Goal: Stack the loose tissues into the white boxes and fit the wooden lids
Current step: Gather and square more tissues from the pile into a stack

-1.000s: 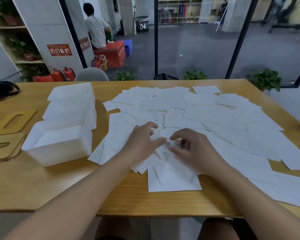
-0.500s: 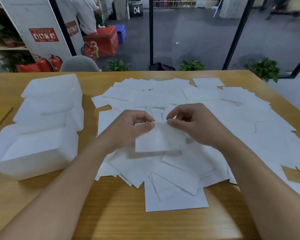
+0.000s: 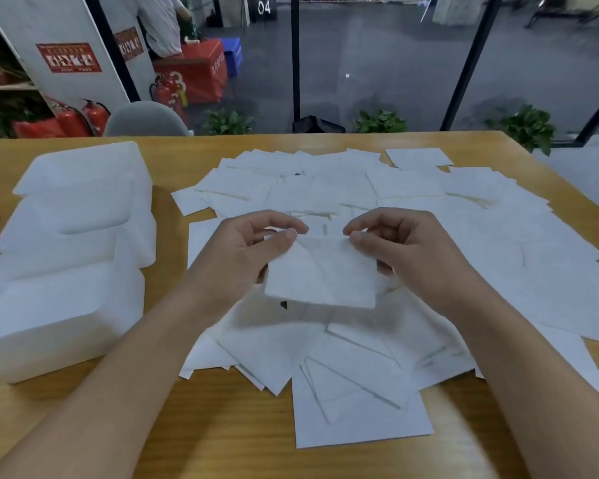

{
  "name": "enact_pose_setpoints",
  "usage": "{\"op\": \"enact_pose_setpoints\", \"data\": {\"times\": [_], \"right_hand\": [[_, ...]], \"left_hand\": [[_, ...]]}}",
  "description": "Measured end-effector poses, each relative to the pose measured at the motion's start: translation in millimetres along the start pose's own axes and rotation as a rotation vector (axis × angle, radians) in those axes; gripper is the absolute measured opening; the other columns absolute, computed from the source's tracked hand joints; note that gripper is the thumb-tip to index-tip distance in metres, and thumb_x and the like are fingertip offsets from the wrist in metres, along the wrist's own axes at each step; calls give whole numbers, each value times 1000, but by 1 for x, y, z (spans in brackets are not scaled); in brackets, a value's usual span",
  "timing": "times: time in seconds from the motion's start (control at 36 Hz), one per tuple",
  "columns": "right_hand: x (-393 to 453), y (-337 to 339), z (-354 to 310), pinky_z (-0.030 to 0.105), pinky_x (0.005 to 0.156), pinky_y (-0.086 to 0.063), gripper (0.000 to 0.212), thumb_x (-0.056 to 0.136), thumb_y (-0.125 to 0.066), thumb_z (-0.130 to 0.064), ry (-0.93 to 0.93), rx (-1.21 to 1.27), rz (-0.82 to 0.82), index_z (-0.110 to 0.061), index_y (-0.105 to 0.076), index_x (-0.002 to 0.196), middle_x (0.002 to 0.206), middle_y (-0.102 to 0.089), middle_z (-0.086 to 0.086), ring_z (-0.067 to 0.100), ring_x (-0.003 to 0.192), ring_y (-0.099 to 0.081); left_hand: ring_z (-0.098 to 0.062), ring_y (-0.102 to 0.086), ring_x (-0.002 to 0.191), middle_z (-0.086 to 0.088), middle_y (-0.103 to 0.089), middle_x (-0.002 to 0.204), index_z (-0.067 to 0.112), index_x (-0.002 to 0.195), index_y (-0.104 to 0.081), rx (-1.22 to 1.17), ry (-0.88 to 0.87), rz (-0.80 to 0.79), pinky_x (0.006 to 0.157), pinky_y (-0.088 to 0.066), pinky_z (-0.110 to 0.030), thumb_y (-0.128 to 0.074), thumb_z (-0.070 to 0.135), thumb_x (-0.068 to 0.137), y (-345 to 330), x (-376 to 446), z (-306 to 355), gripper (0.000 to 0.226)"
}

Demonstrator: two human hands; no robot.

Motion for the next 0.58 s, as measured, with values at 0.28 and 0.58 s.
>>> {"op": "enact_pose_setpoints", "data": {"times": [0.28,0.58], "right_hand": [[-4,4,19,44,63,-60,8,91,-87,-30,-71,-362,6,-33,-80,94,70,-67,-6,9,58,-58],[28,0,2,30,95,-34,36,95,-79,-43,74,-848,69,-36,-71,129,130,-62,-20,9,113,-51]], "left_hand": [[-10,-42,52,9,-48,60,53,121,-69,490,36,-62,51,-36,-22,-73,47,102,-10,-6,-20,20],[11,-52,109,26,-55,110,52,132,-64,862,-63,104,79,-45,-19,-75,75,83,1,-7,-8,55]]}}
Point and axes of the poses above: each hand's wrist, its own x-axis towards the middle knuckle, its own y-axis out of the back of the hand, z = x × y, the point moved 10 cm from there along x, towards the middle knuckle
